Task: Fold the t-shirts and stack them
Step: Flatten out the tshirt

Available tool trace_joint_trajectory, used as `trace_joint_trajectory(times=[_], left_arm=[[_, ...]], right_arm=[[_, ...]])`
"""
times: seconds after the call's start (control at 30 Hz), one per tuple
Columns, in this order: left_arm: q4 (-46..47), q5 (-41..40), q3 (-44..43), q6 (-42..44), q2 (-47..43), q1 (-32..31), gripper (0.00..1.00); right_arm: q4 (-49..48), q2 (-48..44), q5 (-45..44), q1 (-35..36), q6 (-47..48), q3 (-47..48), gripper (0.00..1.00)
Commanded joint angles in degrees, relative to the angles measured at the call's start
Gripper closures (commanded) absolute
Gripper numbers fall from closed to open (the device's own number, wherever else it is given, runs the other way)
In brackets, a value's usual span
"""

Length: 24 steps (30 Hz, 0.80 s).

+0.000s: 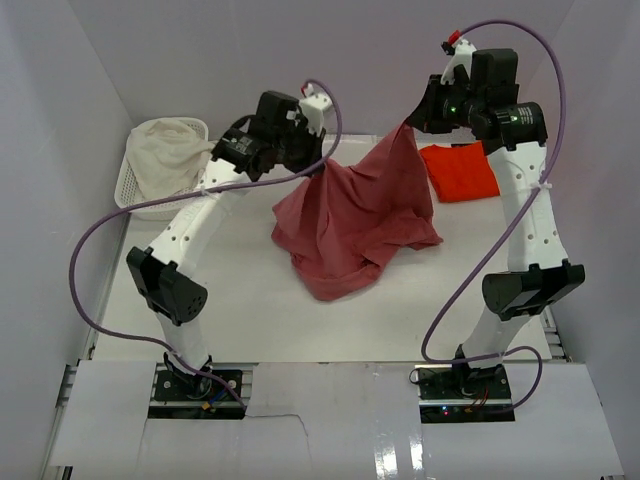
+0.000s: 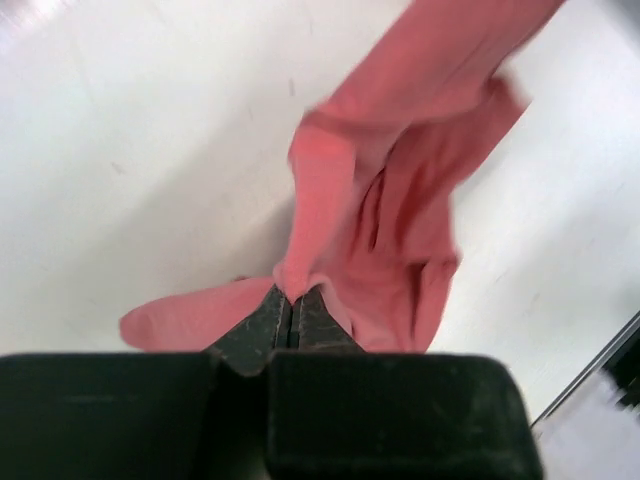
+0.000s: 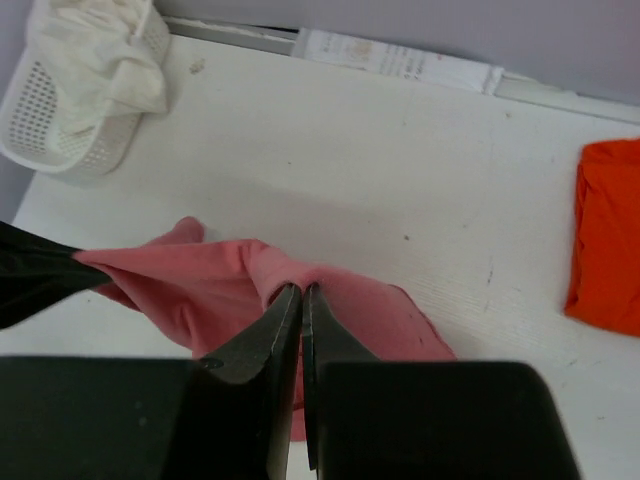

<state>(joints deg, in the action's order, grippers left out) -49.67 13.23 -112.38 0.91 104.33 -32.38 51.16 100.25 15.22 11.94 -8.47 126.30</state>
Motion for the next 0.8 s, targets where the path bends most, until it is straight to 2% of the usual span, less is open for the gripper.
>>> trace_joint_trajectory(times=[0.0,0.07,0.1,0.13,0.2,0.27,0.43,0.5,0.57,0.63,0.73,0.77], left_arm=[[-13.2,-5.2,-13.7,-5.3,-4.4,-0.5,1.0],[-12.6,-5.4,-11.8,-7.4,-9.5,-0.6,1.0],[-12.5,-5.3,-11.3,-8.1,-11.2,-0.6,1.0],[-11.4,-5.4,-7.4,-8.5,-13.5,-0.6,1.0],[-6.6,-5.7,-1.7,-9.6,-20.8,-0.6,1.0],[-2.8,-5.9,7.9,-10.4,-24.7,-0.6,1.0],[-5.5,1.2,10.2,-12.9,-22.2,-0.8,1.0],[-6.7,-0.8,11.6,-14.5,-22.5,-1.4,1.0],[-9.1,-7.7,12.2,-17.0,-24.0,-2.4,1.0],[-10.0,-10.4,14.4,-18.7,-26.1,-3.1,1.0],[-7.6,-7.6,20.6,-19.9,-26.0,-3.5,1.0],[-5.9,-4.1,22.9,-20.1,-25.0,-3.7,1.0]], right_arm=[[-0.4,-5.0,8.1,-0.3,-1.2,7.2,0.92],[-1.2,-8.6,9.1,-0.3,-1.5,4.3,0.92],[-2.9,-13.4,9.7,-0.3,-1.5,2.2,0.92],[-4.5,-16.0,9.9,-0.3,-2.2,-3.9,0.92],[-9.3,-24.2,9.7,-0.3,-3.1,-10.4,0.92],[-9.8,-28.3,6.2,-0.3,-3.6,-15.7,0.92],[-8.5,-31.9,1.1,-0.3,-3.6,-15.3,0.92],[-8.4,-33.9,-0.2,-0.3,-3.8,-15.2,0.92],[-7.0,-34.7,-1.7,-0.3,-3.5,-14.8,0.92],[-6.3,-35.4,-3.1,-0.3,-3.1,-14.8,0.92],[-5.5,-35.6,-4.5,-0.3,-3.6,-16.7,0.92],[-5.0,-35.4,-5.6,-0.3,-3.7,-17.5,0.92]])
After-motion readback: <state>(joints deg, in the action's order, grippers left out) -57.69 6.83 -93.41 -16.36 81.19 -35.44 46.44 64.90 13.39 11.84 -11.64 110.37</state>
